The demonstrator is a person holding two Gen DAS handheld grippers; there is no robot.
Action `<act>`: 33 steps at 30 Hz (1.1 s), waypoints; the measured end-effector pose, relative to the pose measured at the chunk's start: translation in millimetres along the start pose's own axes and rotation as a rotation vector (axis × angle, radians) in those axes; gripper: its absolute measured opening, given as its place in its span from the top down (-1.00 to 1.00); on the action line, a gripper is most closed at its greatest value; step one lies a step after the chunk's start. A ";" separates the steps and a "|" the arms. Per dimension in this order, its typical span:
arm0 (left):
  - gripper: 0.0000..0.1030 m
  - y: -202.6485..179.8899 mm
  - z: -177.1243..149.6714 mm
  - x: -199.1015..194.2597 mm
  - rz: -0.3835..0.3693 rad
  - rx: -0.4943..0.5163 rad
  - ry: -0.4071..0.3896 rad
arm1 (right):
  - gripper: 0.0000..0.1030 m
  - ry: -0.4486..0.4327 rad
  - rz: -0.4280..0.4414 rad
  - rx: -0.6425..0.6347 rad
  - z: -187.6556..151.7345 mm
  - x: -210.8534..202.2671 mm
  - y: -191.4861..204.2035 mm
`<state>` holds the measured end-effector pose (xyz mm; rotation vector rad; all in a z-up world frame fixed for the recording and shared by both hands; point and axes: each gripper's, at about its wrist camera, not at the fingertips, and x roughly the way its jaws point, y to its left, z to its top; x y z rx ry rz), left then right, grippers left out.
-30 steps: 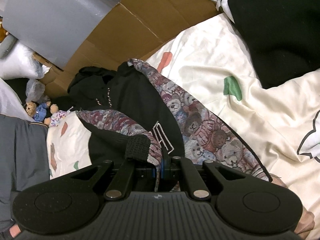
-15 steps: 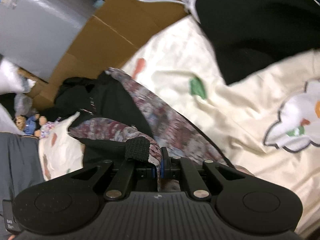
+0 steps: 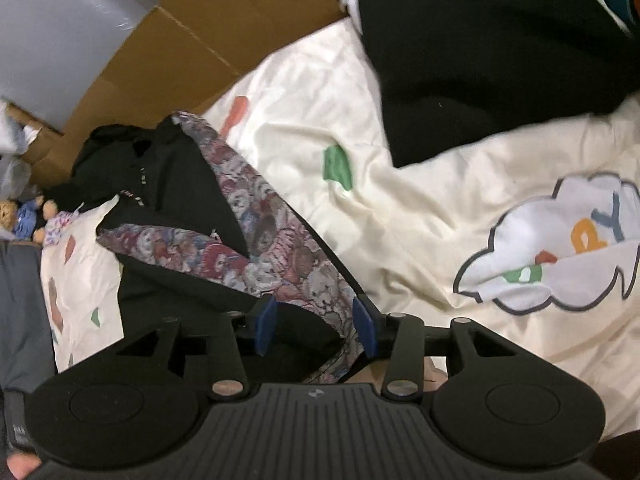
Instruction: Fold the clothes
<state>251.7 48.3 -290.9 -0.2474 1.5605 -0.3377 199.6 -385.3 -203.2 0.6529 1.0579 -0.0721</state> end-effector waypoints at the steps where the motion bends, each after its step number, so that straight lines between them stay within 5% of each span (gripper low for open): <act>1: 0.52 -2.0 -0.7 0.8 0.000 0.007 0.000 | 0.09 0.007 -0.005 -0.025 -0.9 1.5 3.4; 7: 0.44 -6.7 -7.5 14.6 0.024 0.029 0.013 | 0.09 0.054 -0.051 -0.155 -6.8 23.3 22.7; 11: 0.73 -8.7 -11.6 15.3 0.043 0.054 0.010 | 0.11 0.054 -0.070 -0.201 -5.2 38.1 28.0; 14: 0.85 -9.8 -10.4 11.0 0.045 0.070 0.011 | 0.88 0.056 -0.059 -0.194 -4.7 41.3 25.5; 21: 0.89 -9.4 -13.0 2.3 0.057 0.093 0.016 | 0.92 0.012 -0.027 -0.128 -1.9 15.5 15.8; 33: 0.90 -8.8 -8.3 16.5 0.075 0.106 0.035 | 0.94 0.031 -0.106 -0.043 -1.2 19.2 -9.7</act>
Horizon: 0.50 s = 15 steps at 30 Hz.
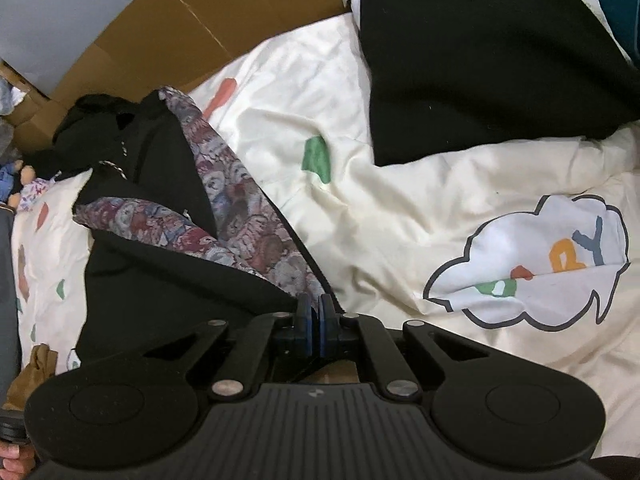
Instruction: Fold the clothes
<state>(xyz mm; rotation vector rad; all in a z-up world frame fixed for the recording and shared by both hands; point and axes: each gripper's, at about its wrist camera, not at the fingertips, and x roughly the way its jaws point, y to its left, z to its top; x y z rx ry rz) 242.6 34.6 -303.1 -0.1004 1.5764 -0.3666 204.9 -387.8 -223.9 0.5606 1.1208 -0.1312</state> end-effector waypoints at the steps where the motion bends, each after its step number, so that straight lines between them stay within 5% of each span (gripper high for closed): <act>1: 0.89 1.0 0.4 1.6 -0.002 -0.005 0.001 | 0.94 0.007 -0.013 -0.003 -0.3 3.4 -0.6; 6: 0.52 9.5 6.0 -6.4 0.027 -0.022 0.027 | 0.89 0.022 -0.051 0.018 2.8 9.8 -4.3; 15: 0.47 14.7 45.9 -66.2 0.054 0.025 -0.064 | 0.71 -0.076 0.005 0.009 7.3 -16.8 -3.1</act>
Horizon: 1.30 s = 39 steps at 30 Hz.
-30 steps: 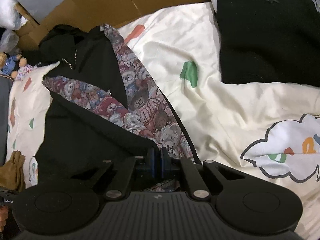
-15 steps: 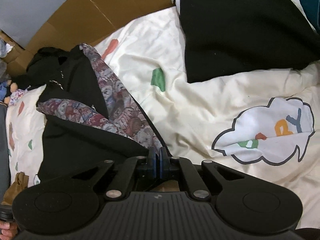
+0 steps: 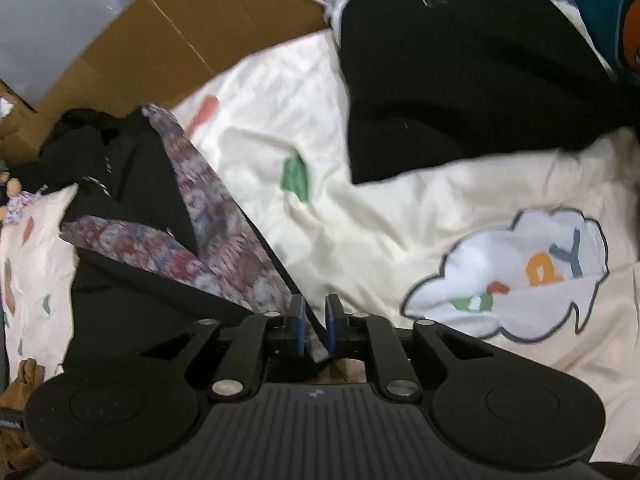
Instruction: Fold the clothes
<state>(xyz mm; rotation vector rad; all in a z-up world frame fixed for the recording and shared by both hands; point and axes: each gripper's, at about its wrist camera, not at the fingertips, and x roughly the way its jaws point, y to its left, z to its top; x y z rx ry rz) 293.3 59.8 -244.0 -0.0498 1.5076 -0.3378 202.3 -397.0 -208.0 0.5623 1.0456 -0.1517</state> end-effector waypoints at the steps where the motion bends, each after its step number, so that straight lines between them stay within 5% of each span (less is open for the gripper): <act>1: 0.46 7.3 5.3 -10.6 0.005 -0.008 -0.018 | 0.70 -0.005 0.007 -0.007 0.9 0.1 2.3; 9: 0.40 12.6 56.5 -26.2 -0.021 -0.117 -0.171 | 0.67 -0.036 0.068 -0.102 -3.1 3.8 25.6; 14: -0.03 19.8 78.1 -36.4 -0.032 -0.129 -0.235 | 0.52 -0.109 0.082 -0.161 -3.8 -1.3 41.7; 16: -0.05 17.2 87.5 -32.9 -0.031 -0.109 -0.250 | 0.30 -0.132 0.083 -0.189 -5.1 -1.2 48.4; 29: -0.04 48.8 142.8 -23.0 -0.074 -0.228 -0.414 | 0.10 -0.283 0.130 -0.261 4.6 9.2 103.6; 39: -0.14 74.9 182.3 18.4 -0.094 -0.339 -0.384 | 0.10 -0.215 0.161 -0.431 1.9 39.8 156.5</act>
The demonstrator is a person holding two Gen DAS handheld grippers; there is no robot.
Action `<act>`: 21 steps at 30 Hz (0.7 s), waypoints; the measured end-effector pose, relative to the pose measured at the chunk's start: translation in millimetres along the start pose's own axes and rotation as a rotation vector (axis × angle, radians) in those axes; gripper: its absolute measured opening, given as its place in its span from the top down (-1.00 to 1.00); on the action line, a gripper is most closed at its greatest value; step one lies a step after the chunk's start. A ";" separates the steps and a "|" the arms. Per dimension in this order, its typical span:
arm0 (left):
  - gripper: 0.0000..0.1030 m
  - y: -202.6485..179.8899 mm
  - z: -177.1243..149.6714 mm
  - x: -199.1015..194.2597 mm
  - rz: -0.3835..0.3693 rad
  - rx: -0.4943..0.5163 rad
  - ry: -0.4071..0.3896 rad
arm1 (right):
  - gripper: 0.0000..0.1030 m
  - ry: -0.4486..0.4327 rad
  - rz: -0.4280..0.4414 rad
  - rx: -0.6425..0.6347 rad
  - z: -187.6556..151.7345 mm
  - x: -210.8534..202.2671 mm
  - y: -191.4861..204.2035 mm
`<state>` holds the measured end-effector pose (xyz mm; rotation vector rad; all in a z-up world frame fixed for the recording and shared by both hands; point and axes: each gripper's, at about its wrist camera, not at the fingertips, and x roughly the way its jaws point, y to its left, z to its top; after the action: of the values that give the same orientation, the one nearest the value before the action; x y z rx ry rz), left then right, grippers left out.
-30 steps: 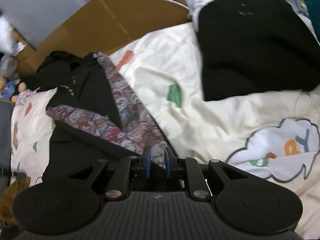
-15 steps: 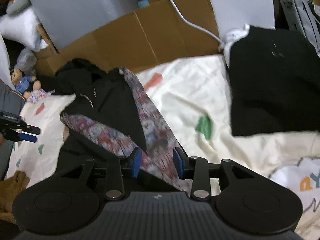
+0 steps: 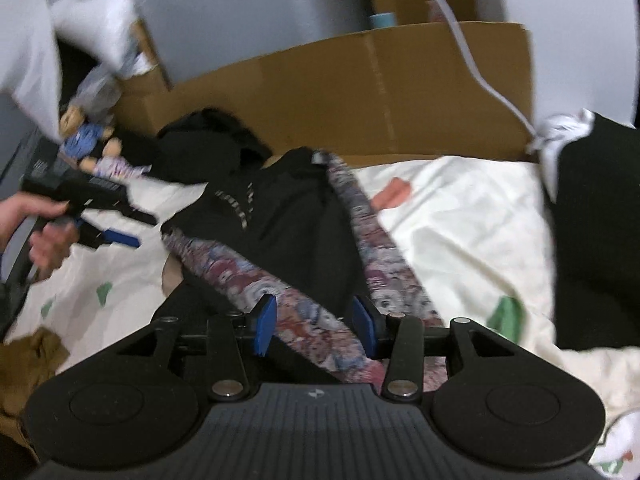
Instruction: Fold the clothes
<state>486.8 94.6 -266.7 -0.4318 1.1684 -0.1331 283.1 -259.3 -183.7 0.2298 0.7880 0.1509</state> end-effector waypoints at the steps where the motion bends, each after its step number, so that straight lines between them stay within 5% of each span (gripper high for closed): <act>1: -0.24 0.4 -0.4 6.5 -0.004 0.001 0.003 | 0.10 0.005 0.003 -0.011 -0.1 2.5 3.1; 5: -0.29 3.8 -2.3 29.6 -0.036 -0.003 0.015 | 0.09 0.035 0.015 -0.069 -2.9 19.0 20.5; 9: -0.27 10.7 -3.2 44.9 -0.065 -0.039 0.026 | -0.14 0.054 0.012 -0.130 -8.9 35.7 37.6; 16: 0.55 18.1 -0.7 47.5 -0.162 -0.037 0.038 | -0.27 0.039 -0.011 -0.167 -19.6 30.7 43.5; 21: 0.75 7.7 3.1 31.3 -0.159 0.034 0.020 | -0.29 0.038 -0.062 -0.220 -25.1 34.4 34.2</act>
<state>501.1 92.3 -295.6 -0.4941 1.1499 -0.2950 287.4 -215.1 -215.4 -0.0053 0.8083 0.1818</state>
